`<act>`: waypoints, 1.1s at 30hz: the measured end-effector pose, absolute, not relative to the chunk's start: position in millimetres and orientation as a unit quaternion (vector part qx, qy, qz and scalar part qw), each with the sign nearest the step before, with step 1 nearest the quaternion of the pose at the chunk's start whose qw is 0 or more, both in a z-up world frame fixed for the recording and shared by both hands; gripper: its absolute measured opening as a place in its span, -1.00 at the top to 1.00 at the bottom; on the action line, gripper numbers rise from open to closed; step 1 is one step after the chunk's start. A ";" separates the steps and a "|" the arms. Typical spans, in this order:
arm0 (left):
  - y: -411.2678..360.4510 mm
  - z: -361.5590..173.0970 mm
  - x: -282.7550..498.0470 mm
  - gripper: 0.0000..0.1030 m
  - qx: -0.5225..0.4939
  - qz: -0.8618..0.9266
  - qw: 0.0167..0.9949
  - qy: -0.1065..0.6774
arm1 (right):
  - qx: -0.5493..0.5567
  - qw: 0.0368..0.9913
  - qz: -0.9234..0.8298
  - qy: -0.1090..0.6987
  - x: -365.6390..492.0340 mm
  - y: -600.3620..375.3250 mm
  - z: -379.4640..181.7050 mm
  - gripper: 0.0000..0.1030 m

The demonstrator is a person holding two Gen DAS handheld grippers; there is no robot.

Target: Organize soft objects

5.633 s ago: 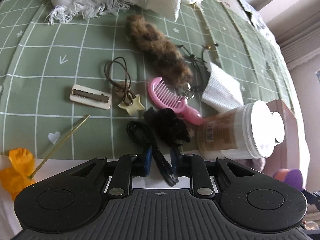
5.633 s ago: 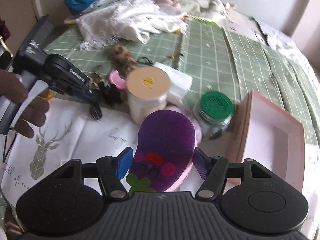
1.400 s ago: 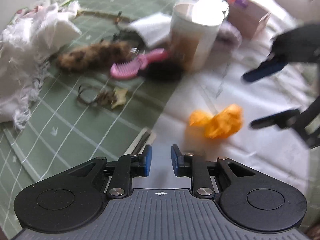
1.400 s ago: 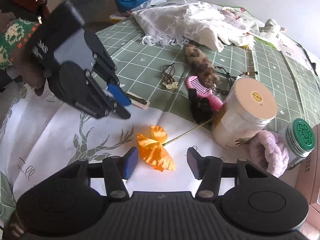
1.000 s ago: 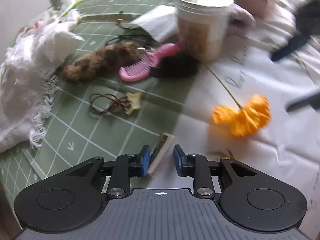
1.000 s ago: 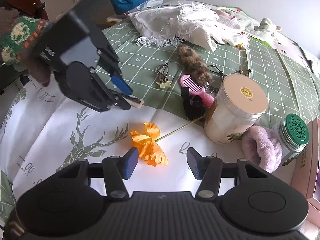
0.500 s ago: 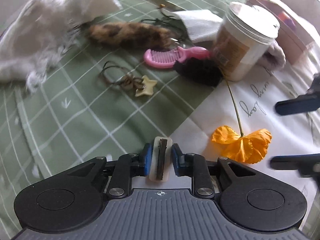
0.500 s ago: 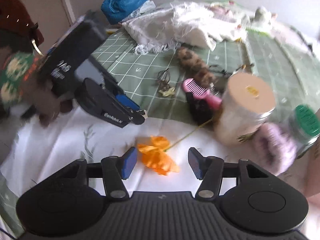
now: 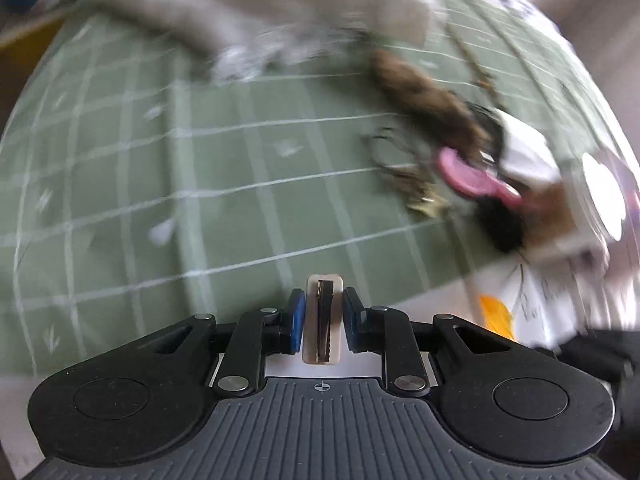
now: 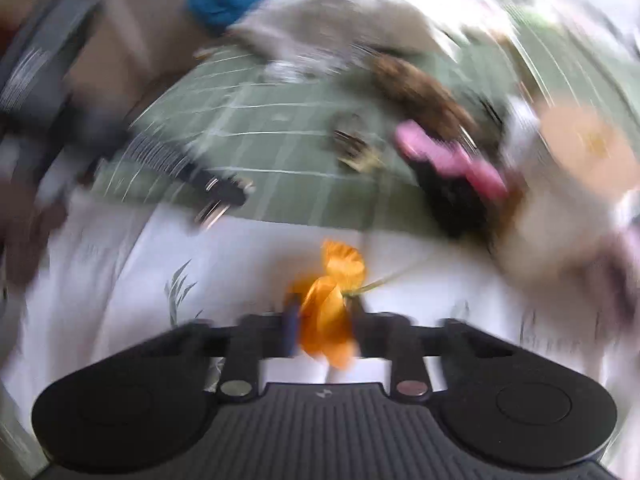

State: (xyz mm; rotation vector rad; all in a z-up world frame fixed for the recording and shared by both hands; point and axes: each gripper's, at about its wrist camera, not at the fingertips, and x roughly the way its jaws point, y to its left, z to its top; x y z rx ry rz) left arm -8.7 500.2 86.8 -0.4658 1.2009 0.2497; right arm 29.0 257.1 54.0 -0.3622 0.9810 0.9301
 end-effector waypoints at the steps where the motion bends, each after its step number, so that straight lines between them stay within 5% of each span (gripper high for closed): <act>1: 505.7 85.0 -10.3 0.54 -0.232 0.129 0.785 0.560 | -0.183 0.765 0.440 0.434 22.0 260.3 58.5 0.75; 5: 514.8 93.0 -13.8 0.54 -0.263 0.145 0.790 0.535 | -0.193 0.759 0.472 0.404 10.8 264.2 76.6 0.79; 11: 514.3 177.3 16.9 0.55 -0.277 0.133 0.864 0.399 | -0.251 0.772 0.513 0.279 7.8 271.0 137.9 0.79; 19: 412.3 271.5 82.6 0.54 -0.254 -0.010 0.914 0.317 | -0.330 0.807 0.470 0.142 67.9 180.0 246.3 0.79; 24: 307.4 286.4 139.4 0.54 -0.246 -0.131 0.900 0.335 | -0.297 0.844 0.407 0.187 132.3 67.3 284.5 0.79; 29: 214.3 247.2 215.2 0.53 -0.273 -0.183 0.862 0.386 | -0.248 0.858 0.359 0.271 183.2 -19.4 256.9 0.77; 33: 173.9 187.7 247.7 0.52 -0.264 -0.173 0.832 0.455 | -0.170 0.830 0.359 0.391 216.8 -50.8 199.6 0.25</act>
